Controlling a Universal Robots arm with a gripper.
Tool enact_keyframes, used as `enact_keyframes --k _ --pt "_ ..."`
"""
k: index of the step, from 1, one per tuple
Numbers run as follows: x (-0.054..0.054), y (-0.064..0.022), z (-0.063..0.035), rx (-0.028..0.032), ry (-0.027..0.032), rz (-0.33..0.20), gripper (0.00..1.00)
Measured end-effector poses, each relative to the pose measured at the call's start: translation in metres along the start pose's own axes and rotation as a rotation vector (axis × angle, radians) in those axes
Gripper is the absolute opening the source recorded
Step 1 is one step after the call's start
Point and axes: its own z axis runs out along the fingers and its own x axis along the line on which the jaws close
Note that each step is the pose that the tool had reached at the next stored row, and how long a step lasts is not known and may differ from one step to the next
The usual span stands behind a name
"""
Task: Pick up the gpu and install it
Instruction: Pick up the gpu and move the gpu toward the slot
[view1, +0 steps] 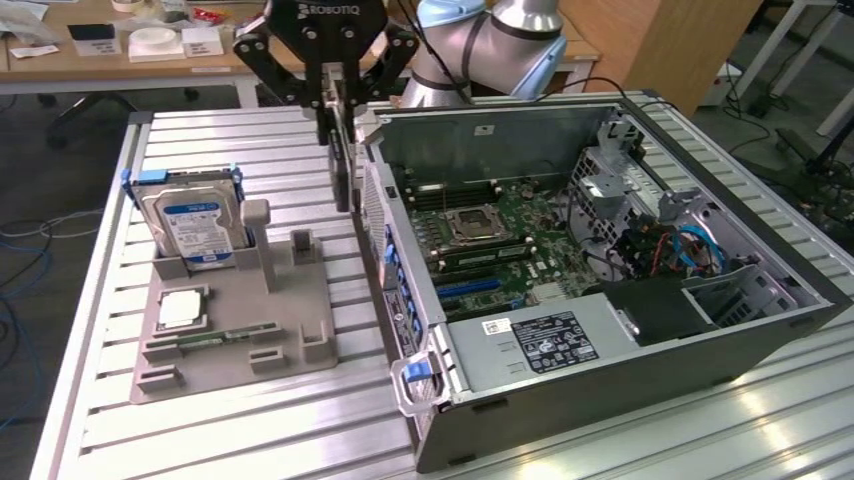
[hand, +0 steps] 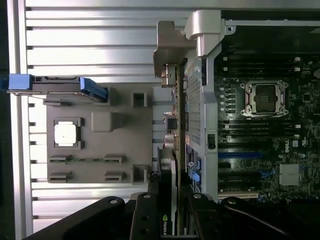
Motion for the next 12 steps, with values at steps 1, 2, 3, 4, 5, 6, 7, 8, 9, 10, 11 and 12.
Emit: enact_keyframes --k 1,2,3,4,5,6,7,8,9,10,11,12 --pt "-0.004 0.0002 0.0001 -0.0002 -0.0001 0.0 0.27" --pt "-0.007 0.0004 0.0002 -0.0005 0.0 0.0 0.27" --pt "-0.011 0.0005 0.0004 -0.001 -0.0002 0.0 0.27" --pt "-0.014 0.0006 0.0004 -0.0014 -0.0001 0.0 0.27" --pt "-0.018 0.0008 0.0005 -0.0019 0.0 0.0 0.27" --pt "-0.022 0.0009 0.0005 -0.0024 0.0001 0.0 0.27" --pt "-0.026 0.001 0.0006 -0.0027 0.0001 0.0 0.27" --pt "-0.029 0.0012 0.0007 -0.0031 0.0001 0.0 0.27" --pt "-0.033 0.0013 0.0008 -0.0034 0.0 0.0 0.27" --pt "-0.036 0.0014 0.001 -0.0037 0.0 0.0 0.27" --pt "-0.04 0.0015 0.001 -0.004 0.0 0.0 0.27" --pt "-0.044 0.0016 0.0011 -0.0041 0.0001 0.0 0.27"
